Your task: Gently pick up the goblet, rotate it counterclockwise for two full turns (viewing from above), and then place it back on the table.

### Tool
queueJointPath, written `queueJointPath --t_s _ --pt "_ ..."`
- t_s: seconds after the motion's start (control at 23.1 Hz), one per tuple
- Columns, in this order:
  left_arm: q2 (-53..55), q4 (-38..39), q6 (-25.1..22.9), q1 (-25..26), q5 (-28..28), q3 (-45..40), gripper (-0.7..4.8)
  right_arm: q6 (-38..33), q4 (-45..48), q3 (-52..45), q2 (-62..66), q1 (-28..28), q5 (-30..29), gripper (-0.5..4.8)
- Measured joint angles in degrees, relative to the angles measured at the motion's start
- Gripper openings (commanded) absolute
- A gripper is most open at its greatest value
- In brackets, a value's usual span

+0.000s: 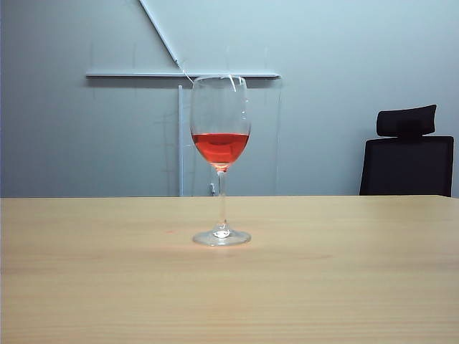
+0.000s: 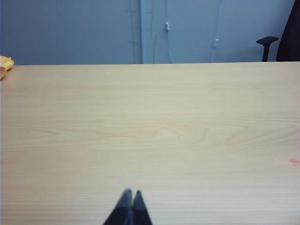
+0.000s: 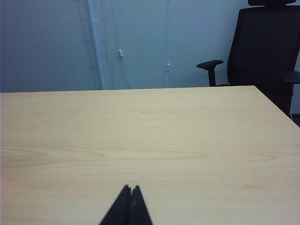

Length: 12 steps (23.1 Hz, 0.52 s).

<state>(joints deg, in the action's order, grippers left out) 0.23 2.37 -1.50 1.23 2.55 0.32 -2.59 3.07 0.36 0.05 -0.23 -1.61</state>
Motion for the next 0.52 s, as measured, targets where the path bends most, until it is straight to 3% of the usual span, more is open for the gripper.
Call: queueJointPath --t_s 0.35,0.52 --pt "0.0 0.0 0.0 -0.3 -0.1 0.0 -0.05 -0.6 0.0 0.0 0.0 0.1 -0.2 -0.08" --pt "1.9 -0.1 0.0 -6.9 -0.1 0.0 -0.05 -14.0 3.6 0.1 0.2 0.1 -9.5 -0.09"
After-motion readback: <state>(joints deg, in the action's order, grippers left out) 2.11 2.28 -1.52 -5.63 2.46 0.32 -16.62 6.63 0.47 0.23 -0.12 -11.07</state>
